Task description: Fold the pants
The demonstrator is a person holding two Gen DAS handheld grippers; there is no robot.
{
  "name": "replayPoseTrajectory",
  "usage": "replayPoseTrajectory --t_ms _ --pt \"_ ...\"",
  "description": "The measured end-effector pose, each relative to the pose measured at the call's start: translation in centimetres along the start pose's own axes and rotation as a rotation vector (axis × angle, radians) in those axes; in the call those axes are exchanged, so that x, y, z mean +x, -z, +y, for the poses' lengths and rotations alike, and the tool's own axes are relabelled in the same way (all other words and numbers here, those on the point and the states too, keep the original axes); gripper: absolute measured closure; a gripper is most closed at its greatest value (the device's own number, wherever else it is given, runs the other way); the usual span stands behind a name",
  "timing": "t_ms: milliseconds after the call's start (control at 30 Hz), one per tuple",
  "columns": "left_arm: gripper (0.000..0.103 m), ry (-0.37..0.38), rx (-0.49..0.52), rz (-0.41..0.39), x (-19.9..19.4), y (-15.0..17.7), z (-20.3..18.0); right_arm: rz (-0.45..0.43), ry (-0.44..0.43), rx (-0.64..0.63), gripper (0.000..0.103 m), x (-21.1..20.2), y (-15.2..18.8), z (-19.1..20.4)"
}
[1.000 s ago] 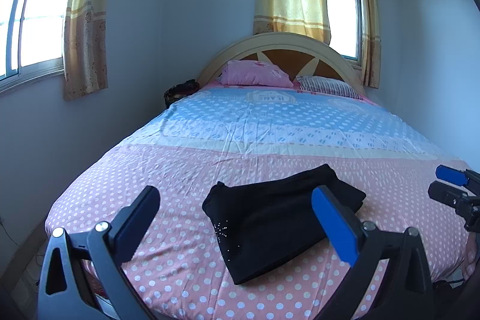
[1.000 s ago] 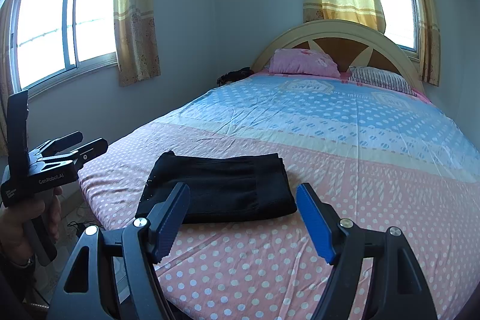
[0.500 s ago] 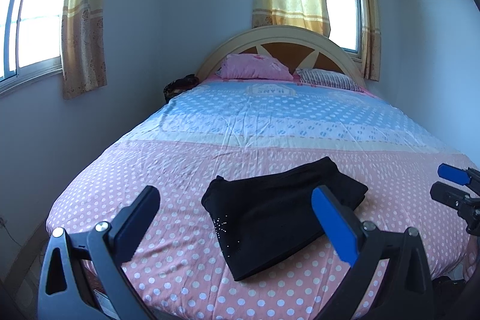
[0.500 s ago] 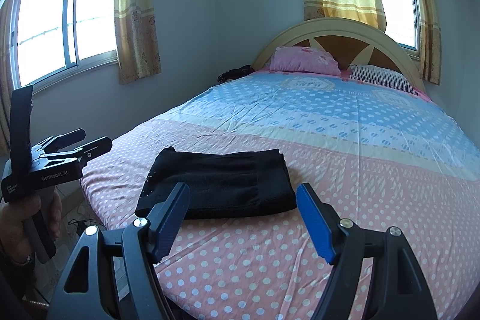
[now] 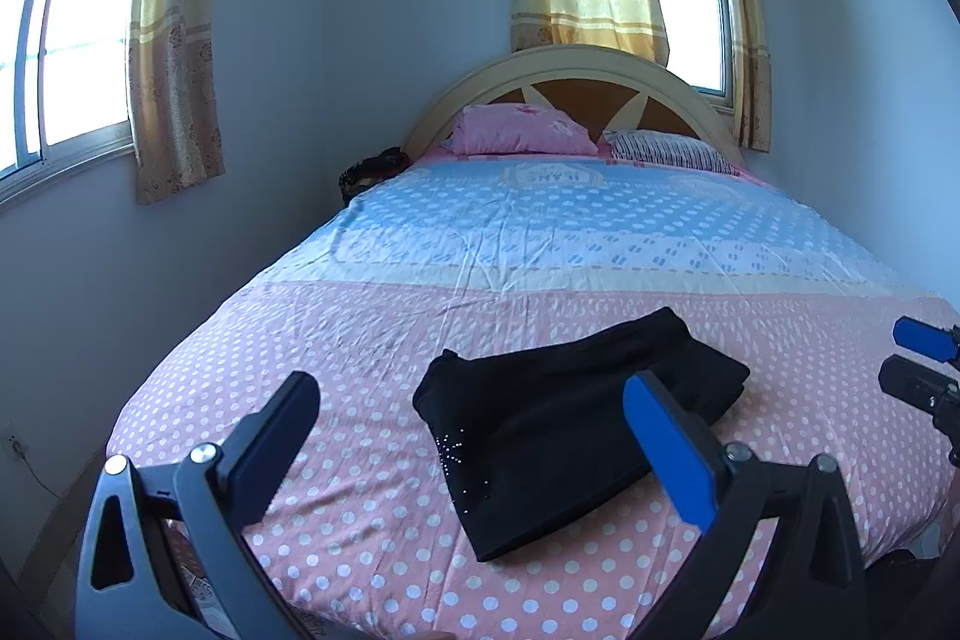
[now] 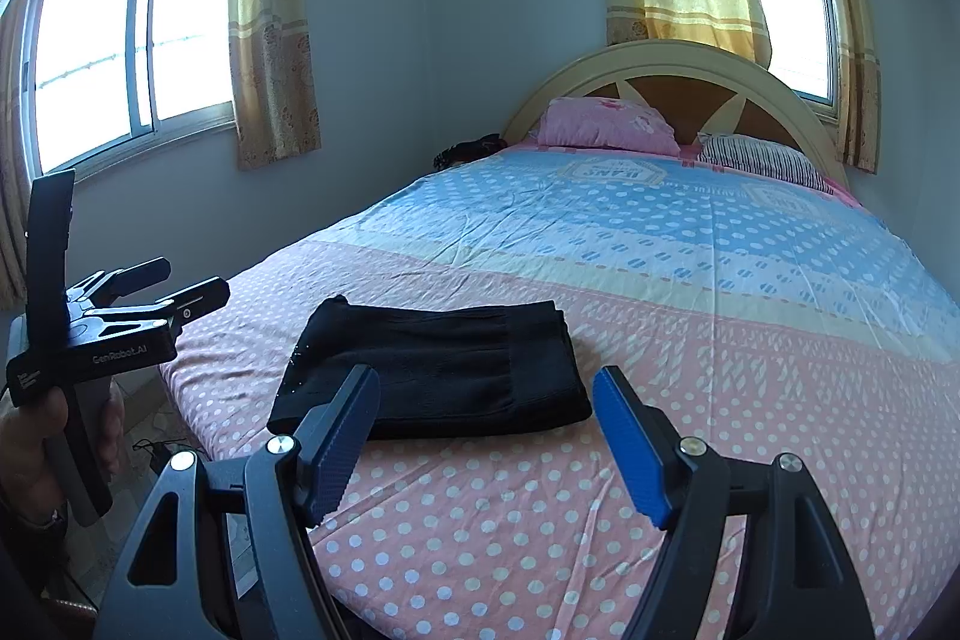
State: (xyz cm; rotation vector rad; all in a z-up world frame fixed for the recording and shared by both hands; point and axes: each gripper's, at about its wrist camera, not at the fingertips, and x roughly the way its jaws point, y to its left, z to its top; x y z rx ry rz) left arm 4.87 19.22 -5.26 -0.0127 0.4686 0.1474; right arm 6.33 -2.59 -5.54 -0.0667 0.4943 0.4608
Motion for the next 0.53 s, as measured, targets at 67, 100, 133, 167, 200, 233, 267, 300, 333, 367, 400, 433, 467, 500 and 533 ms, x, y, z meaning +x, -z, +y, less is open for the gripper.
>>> replayPoseTrajectory --t_ms 67,100,133,167,200,233,267,300,333,367,400,433,467,500,533 --pt "0.000 -0.007 0.005 -0.001 0.05 0.06 -0.09 0.002 -0.002 -0.002 0.028 0.01 0.04 -0.01" --pt "0.000 -0.010 0.006 0.001 0.11 0.08 -0.11 0.004 -0.003 -0.004 0.028 0.01 0.05 0.02" --pt "0.000 -0.012 0.010 0.005 0.21 0.11 -0.14 0.005 -0.003 -0.006 0.028 0.03 0.07 -0.03" --pt "0.000 -0.016 0.013 0.006 0.30 0.17 -0.19 0.007 -0.004 -0.008 0.028 0.07 0.11 -0.02" --pt "0.000 -0.020 0.016 0.009 0.42 0.23 -0.20 0.009 -0.005 -0.011 0.028 0.11 0.17 0.02" --pt "0.000 -0.021 0.020 0.013 0.54 0.32 -0.24 0.014 -0.006 -0.013 0.028 0.22 0.23 0.01" --pt "0.000 -0.021 0.027 0.013 0.61 0.46 -0.26 0.017 -0.007 -0.014 0.028 0.28 0.26 0.07" --pt "0.000 -0.021 0.030 0.007 0.63 0.54 -0.25 0.019 -0.007 -0.015 0.028 0.30 0.35 0.17" --pt "0.000 -0.028 0.034 0.003 0.66 0.67 -0.26 0.022 -0.008 -0.016 0.028 0.33 0.40 0.15" --pt "0.000 -0.027 0.035 0.006 0.72 0.68 -0.30 0.023 -0.008 -0.017 0.028 0.34 0.43 0.17" --pt "0.000 -0.021 0.033 0.011 0.81 0.70 -0.29 0.023 -0.008 -0.017 0.028 0.33 0.45 0.15" --pt "0.000 -0.017 0.033 0.012 0.85 0.75 -0.29 0.023 -0.007 -0.015 0.028 0.29 0.46 0.09" --pt "0.000 -0.020 0.036 0.010 0.88 0.79 -0.34 0.022 -0.006 -0.014 0.028 0.26 0.49 0.05" --pt "0.000 -0.017 0.039 0.012 0.91 0.81 -0.39 0.023 -0.004 -0.011 0.028 0.22 0.53 -0.04" --pt "0.000 -0.006 0.042 0.018 1.00 0.83 -0.49 0.023 -0.003 -0.009 0.028 0.18 0.58 -0.17"
